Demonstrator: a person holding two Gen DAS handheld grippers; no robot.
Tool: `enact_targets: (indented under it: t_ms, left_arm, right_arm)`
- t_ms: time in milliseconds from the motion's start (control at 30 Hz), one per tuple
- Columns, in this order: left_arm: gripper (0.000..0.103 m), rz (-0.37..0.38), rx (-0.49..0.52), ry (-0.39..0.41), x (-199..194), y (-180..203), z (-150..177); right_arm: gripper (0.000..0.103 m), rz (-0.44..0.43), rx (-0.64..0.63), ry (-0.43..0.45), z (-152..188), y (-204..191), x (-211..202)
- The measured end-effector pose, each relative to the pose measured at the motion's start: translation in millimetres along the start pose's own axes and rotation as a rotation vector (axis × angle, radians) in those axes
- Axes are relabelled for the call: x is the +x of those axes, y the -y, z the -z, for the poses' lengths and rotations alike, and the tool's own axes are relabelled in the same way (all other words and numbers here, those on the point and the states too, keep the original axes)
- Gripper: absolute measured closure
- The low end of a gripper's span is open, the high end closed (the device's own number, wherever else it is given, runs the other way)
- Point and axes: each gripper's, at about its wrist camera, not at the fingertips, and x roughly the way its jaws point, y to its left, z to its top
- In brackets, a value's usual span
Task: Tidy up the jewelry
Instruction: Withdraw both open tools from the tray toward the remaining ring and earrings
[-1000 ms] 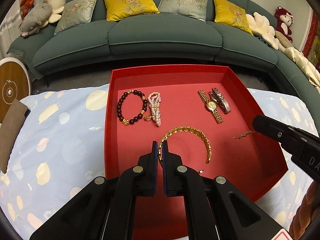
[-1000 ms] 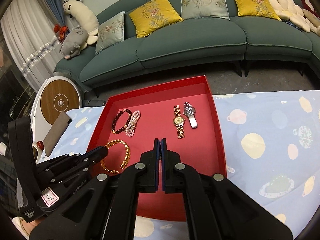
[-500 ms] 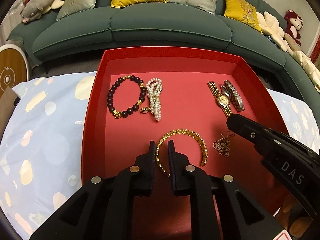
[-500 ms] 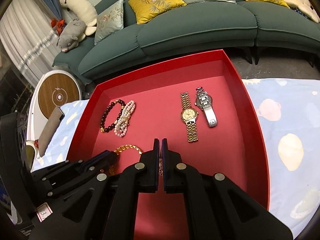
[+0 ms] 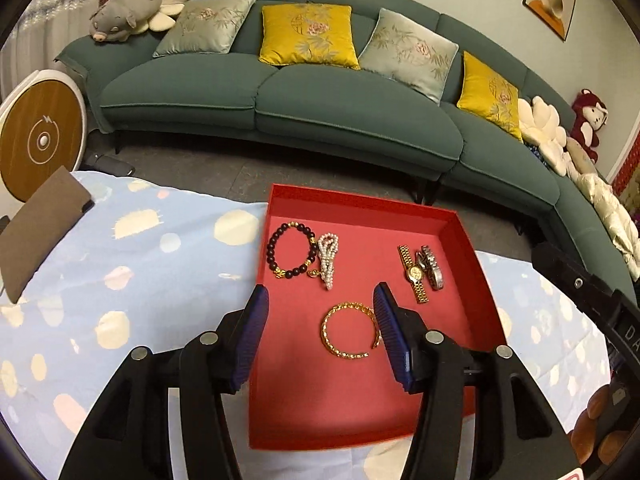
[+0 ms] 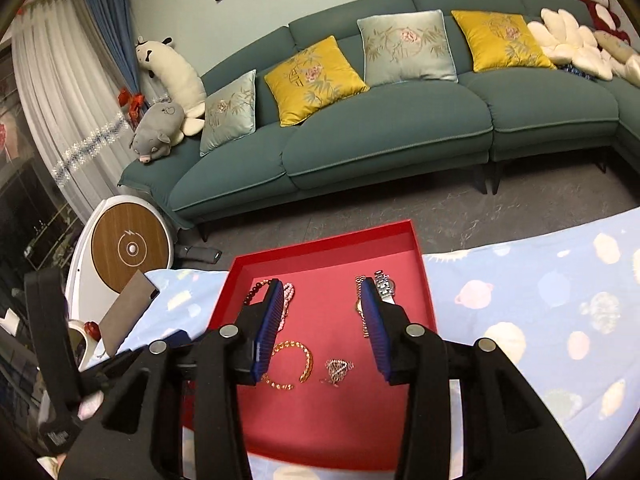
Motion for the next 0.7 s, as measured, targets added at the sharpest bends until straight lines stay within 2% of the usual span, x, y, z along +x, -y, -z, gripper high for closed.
enact_targets:
  t_ms: [100,200,333,433,567,700]
  left_arm:
    - [0.05,0.013,0.023,0.026,-34.4,-2.1,6.5]
    - [0.05,0.006,0.051,0.044,-66.2,-8.9,26.9]
    - [0.05,0.003,0.067,0.023,-90.8,-15.5,62.2]
    - [0.05,-0.01,0.089,0.02,-103.2,-18.1,87.1]
    - [0.05,-0.02,0.113,0.005,-116.3,-19.0,127.2]
    - [0.05,0.001,0.086,-0.032,-118.0,-20.9,161.2]
  right_arm:
    - [0.064,0.015,-0.039,0.016,0.6,-11.2,-34.5]
    - [0.064,0.037,-0.077,0.015,12.0,-19.1,-66.9]
    - [0.064,0.087,-0.151,0.006,45.7,-24.5,-107.6]
    - [0.064,0.113,-0.15,-0.014,79.1,-18.1,-134.3]
    - [0.064,0.096,-0.094,-0.076,123.1,-7.4,-148.6]
    - [0.064,0.103,-0.119,-0.15,165.5,-9.8,-140.4]
